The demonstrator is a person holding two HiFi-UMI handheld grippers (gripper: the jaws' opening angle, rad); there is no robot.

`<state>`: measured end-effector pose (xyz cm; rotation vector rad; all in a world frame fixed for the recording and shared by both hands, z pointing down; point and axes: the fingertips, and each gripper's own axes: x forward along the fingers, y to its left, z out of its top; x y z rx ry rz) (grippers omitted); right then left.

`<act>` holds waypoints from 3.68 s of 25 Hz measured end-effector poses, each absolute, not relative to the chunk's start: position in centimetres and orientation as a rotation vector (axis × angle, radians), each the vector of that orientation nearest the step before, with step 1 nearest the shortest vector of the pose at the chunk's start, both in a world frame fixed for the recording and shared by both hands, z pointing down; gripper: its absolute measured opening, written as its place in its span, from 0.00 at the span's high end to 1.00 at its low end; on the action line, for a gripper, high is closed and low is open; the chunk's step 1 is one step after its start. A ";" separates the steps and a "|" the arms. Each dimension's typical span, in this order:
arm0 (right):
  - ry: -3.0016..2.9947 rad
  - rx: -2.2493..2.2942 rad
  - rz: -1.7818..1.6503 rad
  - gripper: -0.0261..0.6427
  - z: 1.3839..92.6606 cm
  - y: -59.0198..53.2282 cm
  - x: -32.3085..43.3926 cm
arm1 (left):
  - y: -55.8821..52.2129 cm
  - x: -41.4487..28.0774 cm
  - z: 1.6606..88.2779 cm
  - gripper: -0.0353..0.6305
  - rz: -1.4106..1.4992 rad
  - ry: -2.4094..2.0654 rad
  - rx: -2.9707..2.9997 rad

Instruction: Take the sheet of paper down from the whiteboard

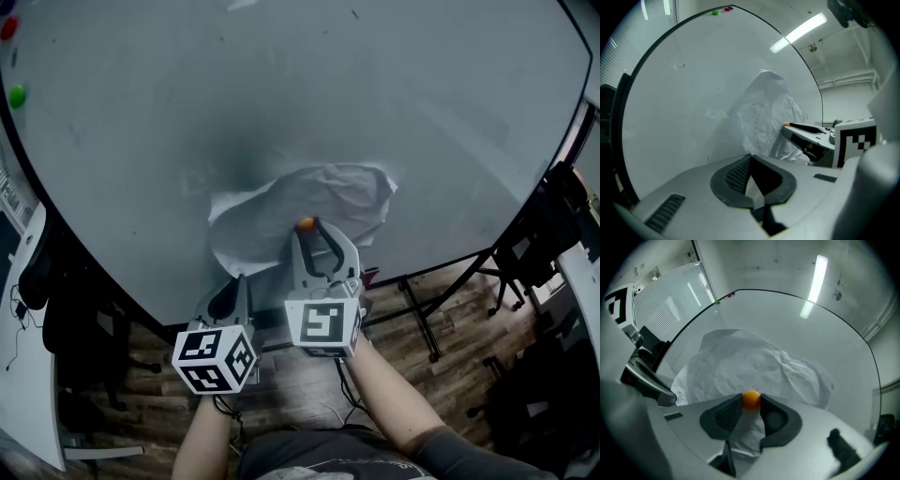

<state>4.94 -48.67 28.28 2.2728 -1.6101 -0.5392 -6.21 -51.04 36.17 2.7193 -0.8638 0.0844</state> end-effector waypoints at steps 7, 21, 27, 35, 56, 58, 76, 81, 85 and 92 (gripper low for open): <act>-1.631 2.219 -0.546 0.78 28.3 -48.8 4.8 | -50.7 -6.0 36.7 0.93 0.074 -0.839 2.706; -1.666 2.210 -0.495 0.81 29.0 -48.2 5.3 | -51.3 -5.9 36.5 0.93 0.027 -0.867 2.663; -1.669 2.226 -0.506 0.80 30.5 -48.6 5.4 | -50.9 -5.7 37.0 0.93 0.033 -0.867 2.656; -1.661 2.266 -0.548 0.79 30.0 -48.6 5.4 | -50.7 -5.9 37.0 0.93 0.040 -0.857 2.664; -1.752 2.217 -0.541 0.79 32.9 -40.2 6.5 | -47.1 -6.5 38.0 0.93 0.145 -1.016 2.725; -1.780 2.207 -0.549 0.79 32.7 -38.7 7.0 | -45.6 -6.3 38.3 0.93 0.158 -1.043 2.715; -2.119 2.003 -0.568 0.79 32.3 -26.5 15.0 | -30.6 -0.4 38.1 0.93 0.124 -1.395 2.562; -2.239 1.948 -0.582 0.79 32.2 -23.2 15.8 | -25.7 -0.4 38.5 0.93 0.119 -1.501 2.489; -2.310 1.915 -0.563 0.79 32.3 -20.5 16.3 | -21.8 -0.7 38.7 0.93 0.134 -1.560 2.437; -2.328 1.863 -0.541 0.79 33.1 -18.7 15.8 | -18.2 -2.6 39.4 0.93 0.134 -1.641 2.378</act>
